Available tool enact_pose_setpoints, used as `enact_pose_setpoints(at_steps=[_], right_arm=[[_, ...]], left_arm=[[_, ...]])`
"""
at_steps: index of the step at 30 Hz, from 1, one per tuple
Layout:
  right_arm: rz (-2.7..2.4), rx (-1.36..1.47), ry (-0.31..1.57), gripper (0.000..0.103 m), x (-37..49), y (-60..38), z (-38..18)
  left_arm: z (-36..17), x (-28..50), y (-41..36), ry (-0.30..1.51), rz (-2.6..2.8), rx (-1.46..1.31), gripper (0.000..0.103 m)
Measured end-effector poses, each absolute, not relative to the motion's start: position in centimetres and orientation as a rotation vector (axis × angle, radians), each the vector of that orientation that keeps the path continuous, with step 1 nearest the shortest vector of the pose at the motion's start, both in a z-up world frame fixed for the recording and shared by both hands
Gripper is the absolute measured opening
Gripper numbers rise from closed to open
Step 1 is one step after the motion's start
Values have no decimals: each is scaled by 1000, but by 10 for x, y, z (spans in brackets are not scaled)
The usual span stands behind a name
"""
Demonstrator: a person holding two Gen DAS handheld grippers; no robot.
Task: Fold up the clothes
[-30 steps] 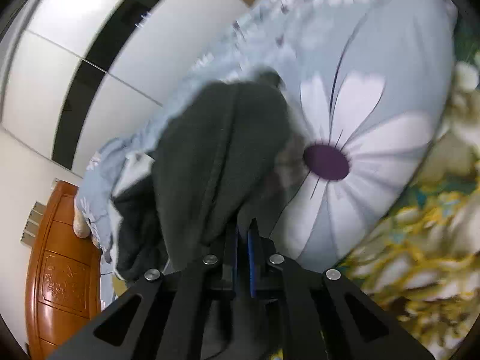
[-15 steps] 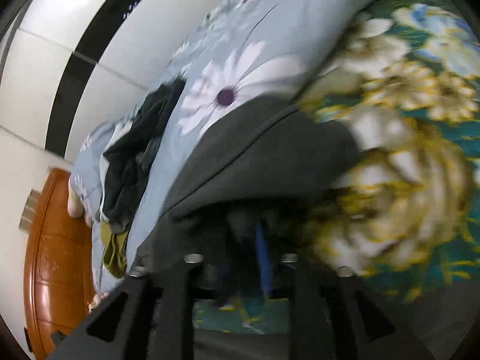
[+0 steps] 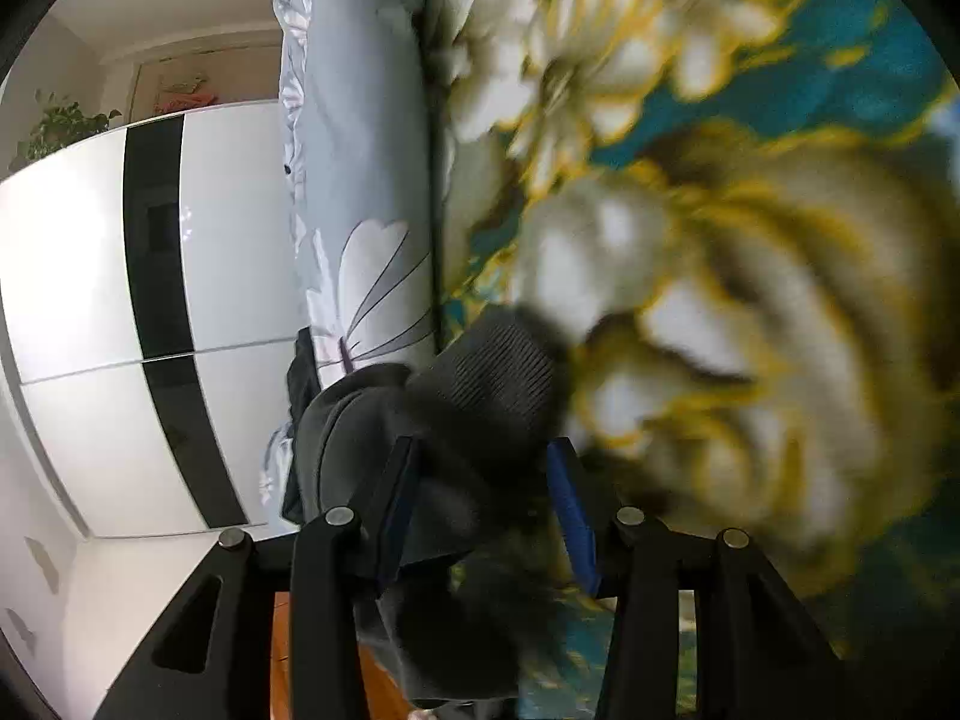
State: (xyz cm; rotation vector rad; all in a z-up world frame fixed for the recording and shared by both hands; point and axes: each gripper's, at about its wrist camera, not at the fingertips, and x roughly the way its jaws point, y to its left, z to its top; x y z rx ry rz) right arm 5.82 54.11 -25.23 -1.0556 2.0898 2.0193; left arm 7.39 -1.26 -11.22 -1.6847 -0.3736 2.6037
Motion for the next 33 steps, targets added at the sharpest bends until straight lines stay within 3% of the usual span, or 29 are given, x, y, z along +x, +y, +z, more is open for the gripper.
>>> enact_pose_setpoints(at_steps=[2,3,6,9,12,15,19,22,24,27,33], right_arm=[[2023,-1060,2113,42,49,536,-250],[2024,-1042,2127,26,45,534,-248],[2067,-994,2049,10,40,536,-233],[2219,-923,1769,9,41,544,-193],[2390,-848,1356,9,41,547,-142],[2473,-890,1075,9,23,545,-123],[2388,-1127,1060,10,-5,560,-153],[2440,-1158,1081,19,-3,566,-152],[2528,-1076,1078,42,10,572,-138],[2540,-956,1126,43,40,588,-134],[2311,-1084,1283,44,81,618,-189]], left_arm=[[-112,74,-11,-366,2603,-1689,72],[-112,74,-11,-369,2602,-1691,72],[-111,74,-11,-374,2601,-1692,72],[-109,73,-14,-368,2609,-1682,72],[-111,71,-19,-375,2616,-1684,72],[-117,68,-23,-397,2610,-1708,72],[-123,68,-27,-405,2608,-1735,72],[-126,69,-33,-414,2618,-1751,72],[-129,69,-42,-429,2631,-1763,72],[-130,66,-56,-434,2660,-1771,72],[-127,43,-95,-354,2768,-1753,72]])
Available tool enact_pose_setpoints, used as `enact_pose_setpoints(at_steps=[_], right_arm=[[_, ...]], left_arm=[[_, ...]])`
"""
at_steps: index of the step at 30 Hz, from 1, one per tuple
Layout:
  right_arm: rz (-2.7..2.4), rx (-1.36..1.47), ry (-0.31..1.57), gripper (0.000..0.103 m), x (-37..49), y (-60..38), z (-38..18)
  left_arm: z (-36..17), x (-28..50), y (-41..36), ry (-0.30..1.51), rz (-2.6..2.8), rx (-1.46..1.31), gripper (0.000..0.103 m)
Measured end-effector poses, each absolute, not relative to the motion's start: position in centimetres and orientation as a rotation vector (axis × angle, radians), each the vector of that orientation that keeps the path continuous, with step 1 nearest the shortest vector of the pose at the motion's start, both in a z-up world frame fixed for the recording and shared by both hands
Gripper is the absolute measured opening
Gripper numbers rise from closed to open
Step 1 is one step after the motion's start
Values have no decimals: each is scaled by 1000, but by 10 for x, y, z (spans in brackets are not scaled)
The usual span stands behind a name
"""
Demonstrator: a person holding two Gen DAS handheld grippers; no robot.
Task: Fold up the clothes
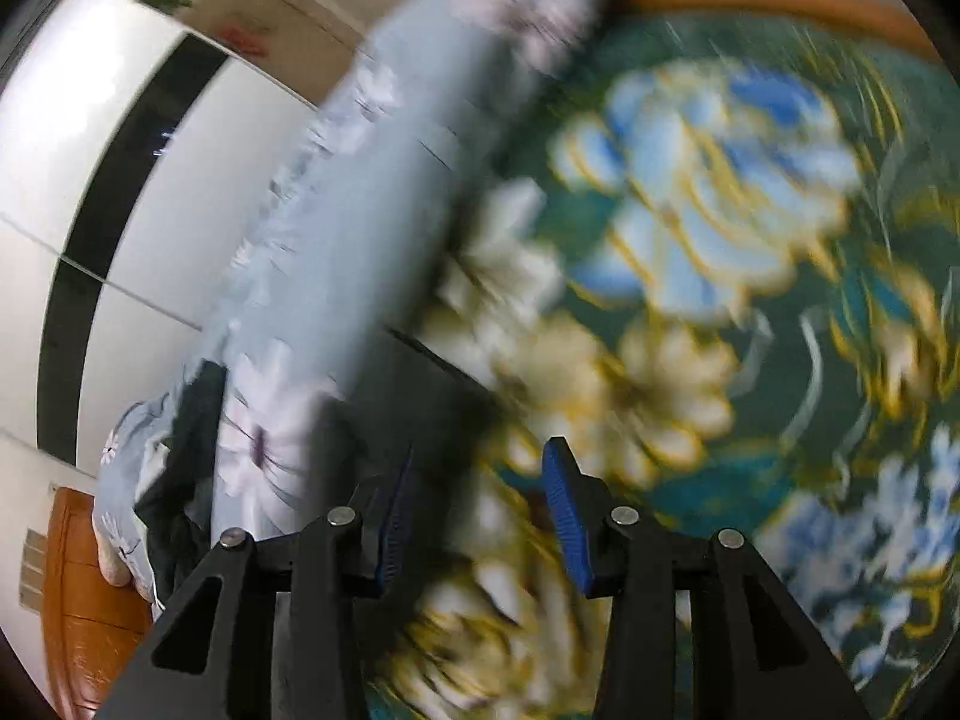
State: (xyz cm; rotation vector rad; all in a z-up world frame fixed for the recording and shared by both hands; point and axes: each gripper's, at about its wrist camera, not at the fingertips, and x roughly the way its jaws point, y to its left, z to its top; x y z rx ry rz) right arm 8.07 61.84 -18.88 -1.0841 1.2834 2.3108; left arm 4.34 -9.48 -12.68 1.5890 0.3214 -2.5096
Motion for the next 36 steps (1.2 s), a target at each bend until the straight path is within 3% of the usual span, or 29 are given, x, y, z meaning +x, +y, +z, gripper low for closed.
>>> enact_pose_setpoints(at_steps=[6,17,19,21,23,31,33,36], right_arm=[[2263,-1141,1384,44,63,604,-217],[2273,-1248,1305,39,-7,569,-220],[2266,-1247,1255,34,-11,562,-219],[2250,-1248,1228,16,-8,563,-218],[2255,-1214,1220,10,-3,565,-209],[2456,-952,1196,9,53,568,-140],[2338,-1061,1194,9,60,581,-171],[2134,-1140,1403,9,84,604,-217]], left_arm=[[-157,7,-149,410,-2405,1568,72],[-210,-36,-160,570,-2362,1654,71],[-214,-38,-158,557,-2365,1660,71],[-217,-38,-159,571,-2360,1657,71],[-219,-36,-161,601,-2353,1648,71],[-223,-30,-166,675,-2359,1642,72],[-224,-31,-163,646,-2360,1662,72],[-221,-34,-159,609,-2355,1684,72]])
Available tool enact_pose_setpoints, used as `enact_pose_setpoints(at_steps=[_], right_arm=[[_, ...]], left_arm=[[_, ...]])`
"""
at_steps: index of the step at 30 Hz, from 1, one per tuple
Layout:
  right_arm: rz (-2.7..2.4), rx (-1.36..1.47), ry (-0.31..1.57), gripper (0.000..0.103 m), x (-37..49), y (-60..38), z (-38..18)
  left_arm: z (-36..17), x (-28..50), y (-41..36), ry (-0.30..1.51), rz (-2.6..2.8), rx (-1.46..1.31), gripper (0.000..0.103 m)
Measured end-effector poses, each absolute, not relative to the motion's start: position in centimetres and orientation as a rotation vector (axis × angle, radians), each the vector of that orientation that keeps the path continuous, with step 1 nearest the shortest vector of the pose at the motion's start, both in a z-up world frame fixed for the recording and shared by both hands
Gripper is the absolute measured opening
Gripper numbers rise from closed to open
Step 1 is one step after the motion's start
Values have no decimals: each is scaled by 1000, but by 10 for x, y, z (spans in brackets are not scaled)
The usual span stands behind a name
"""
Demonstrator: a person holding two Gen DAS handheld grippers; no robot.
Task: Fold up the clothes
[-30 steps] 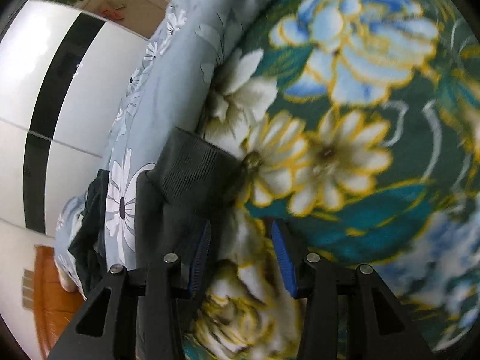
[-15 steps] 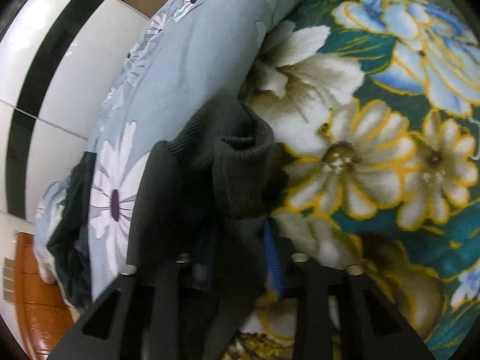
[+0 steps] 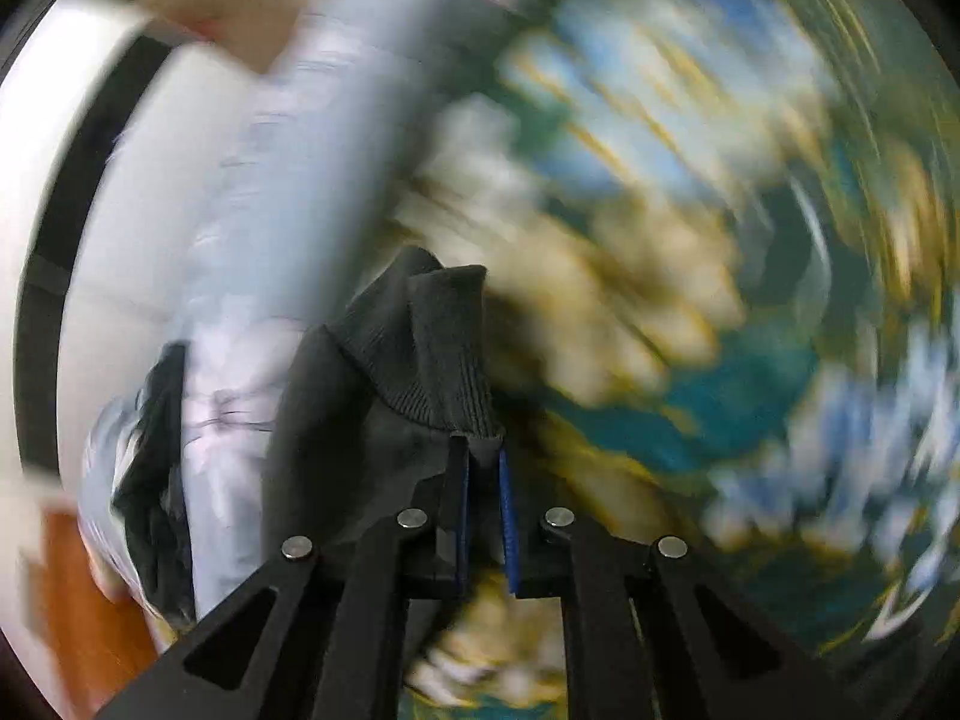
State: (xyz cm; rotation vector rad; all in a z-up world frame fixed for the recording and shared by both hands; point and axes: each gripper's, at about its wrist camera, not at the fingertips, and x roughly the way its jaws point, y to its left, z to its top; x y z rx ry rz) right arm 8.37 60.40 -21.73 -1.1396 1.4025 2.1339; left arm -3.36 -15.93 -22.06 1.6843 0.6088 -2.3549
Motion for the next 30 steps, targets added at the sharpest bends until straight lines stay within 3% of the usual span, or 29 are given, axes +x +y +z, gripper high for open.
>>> enact_pose_setpoints(at_steps=[6,8,14,17,21,24,27,30], right_arm=[[2217,-1157,1331,11,87,605,-200],[2242,-1168,1280,17,88,602,-189],[2369,-1140,961,22,76,578,-149],[2520,-1311,872,22,39,547,-139],[2535,-1616,1095,28,-4,505,-167],[2421,-1737,1136,29,-24,487,-195],[2261,-1710,1251,30,-33,491,-216],[2140,-1665,1307,30,-37,492,-226]], left_arm=[[-202,-23,-160,508,-2395,1666,72],[-196,-14,-159,474,-2417,1637,72],[-183,-25,-113,313,-2566,1696,72],[-180,-34,-85,266,-2619,1764,72],[-184,-49,-51,514,-2635,1877,72],[-197,-62,-43,713,-2531,1913,72],[-211,-71,-50,933,-2360,1898,72],[-216,-78,-54,1001,-2273,1870,72]])
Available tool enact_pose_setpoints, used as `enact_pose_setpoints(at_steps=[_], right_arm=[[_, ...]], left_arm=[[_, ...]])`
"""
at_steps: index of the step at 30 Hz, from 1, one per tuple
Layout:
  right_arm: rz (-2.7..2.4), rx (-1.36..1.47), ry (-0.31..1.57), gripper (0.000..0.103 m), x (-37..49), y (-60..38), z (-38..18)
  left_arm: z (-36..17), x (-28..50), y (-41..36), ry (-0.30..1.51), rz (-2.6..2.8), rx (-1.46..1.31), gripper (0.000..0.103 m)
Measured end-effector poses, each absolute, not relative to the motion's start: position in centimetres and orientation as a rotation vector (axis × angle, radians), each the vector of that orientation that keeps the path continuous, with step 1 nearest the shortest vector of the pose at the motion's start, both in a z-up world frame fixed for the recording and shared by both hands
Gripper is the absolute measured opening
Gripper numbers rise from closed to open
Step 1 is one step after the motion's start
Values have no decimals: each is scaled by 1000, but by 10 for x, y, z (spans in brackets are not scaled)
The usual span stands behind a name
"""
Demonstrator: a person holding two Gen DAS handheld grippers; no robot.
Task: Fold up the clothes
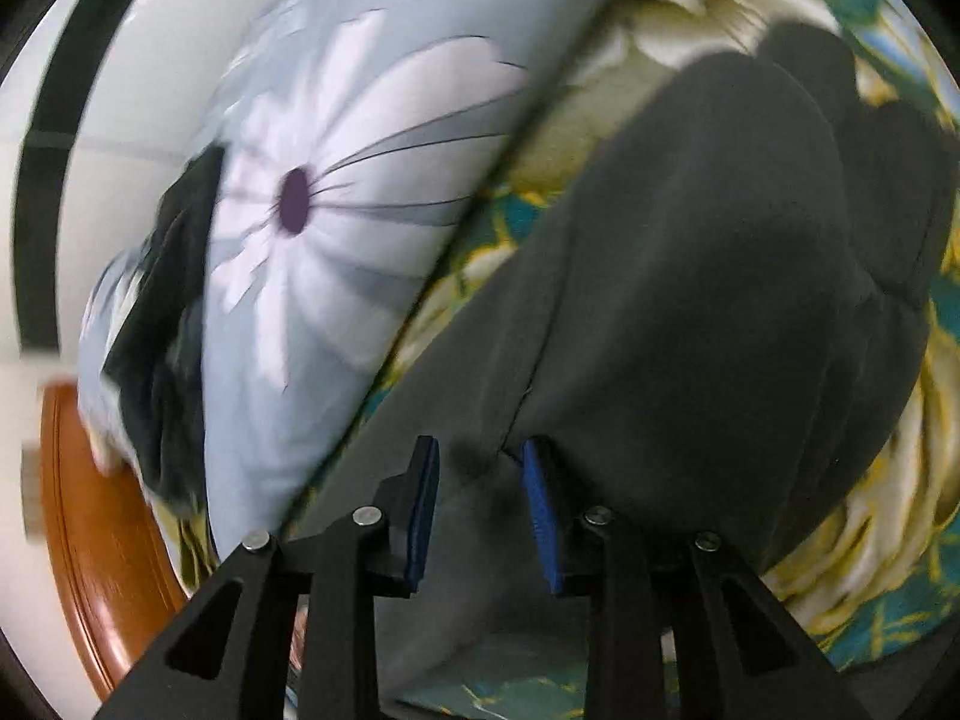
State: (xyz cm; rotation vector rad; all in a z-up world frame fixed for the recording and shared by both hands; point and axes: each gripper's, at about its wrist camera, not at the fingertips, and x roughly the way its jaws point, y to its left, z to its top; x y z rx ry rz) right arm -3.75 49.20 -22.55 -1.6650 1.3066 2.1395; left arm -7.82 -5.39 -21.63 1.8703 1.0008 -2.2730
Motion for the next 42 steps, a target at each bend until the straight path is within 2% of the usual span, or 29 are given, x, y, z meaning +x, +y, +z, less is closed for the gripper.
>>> enact_pose_setpoints(at_steps=[2,5,7,9,11,13,15,20,24,26,27,29,31,33,35,37,39,42], right_arm=[[2113,-1653,1264,30,-42,487,-226],[2139,-1649,1113,11,-48,475,-221],[2166,-1653,1079,9,-52,472,-222],[2207,-1614,1127,7,-56,476,-218],[2313,-1516,1183,7,-61,480,-205],[2380,-1482,1151,7,-72,477,-193],[2401,-1464,1095,2,-80,474,-189],[2361,-1512,1092,2,-89,482,-200],[2448,-1485,1031,5,-69,479,-180],[2540,-1473,928,6,-49,478,-164],[2581,-1471,872,10,-36,477,-158],[2615,-1505,784,15,-14,473,-158],[2594,-1551,781,15,1,473,-166],[2542,-1576,796,16,10,480,-177],[2476,-1585,836,16,15,491,-188],[2427,-1583,963,16,22,501,-193],[2391,-1571,1074,16,30,509,-195],[2459,-1509,1078,17,57,507,-175]], left_arm=[[-215,-81,-49,957,-2276,1863,70],[-210,-82,-43,927,-2323,1824,68],[-207,-83,-41,922,-2363,1792,56],[-205,-86,-40,920,-2395,1767,49],[-204,-90,-40,931,-2422,1749,48],[-204,-94,-40,930,-2441,1731,48],[-207,-97,-42,935,-2449,1715,48],[-215,-102,-43,880,-2429,1747,48],[-200,-93,-42,915,-2480,1780,53],[-185,-77,-39,864,-2556,1775,56],[-178,-69,-38,836,-2595,1771,60],[-173,-48,-39,729,-2677,1776,61],[-175,-31,-43,599,-2675,1797,61],[-185,-18,-47,590,-2636,1832,61],[-203,-9,-62,676,-2521,1893,61],[-213,1,-74,758,-2437,1917,61],[-203,7,-80,874,-2441,1859,61],[-180,26,-88,940,-2464,1766,61]])
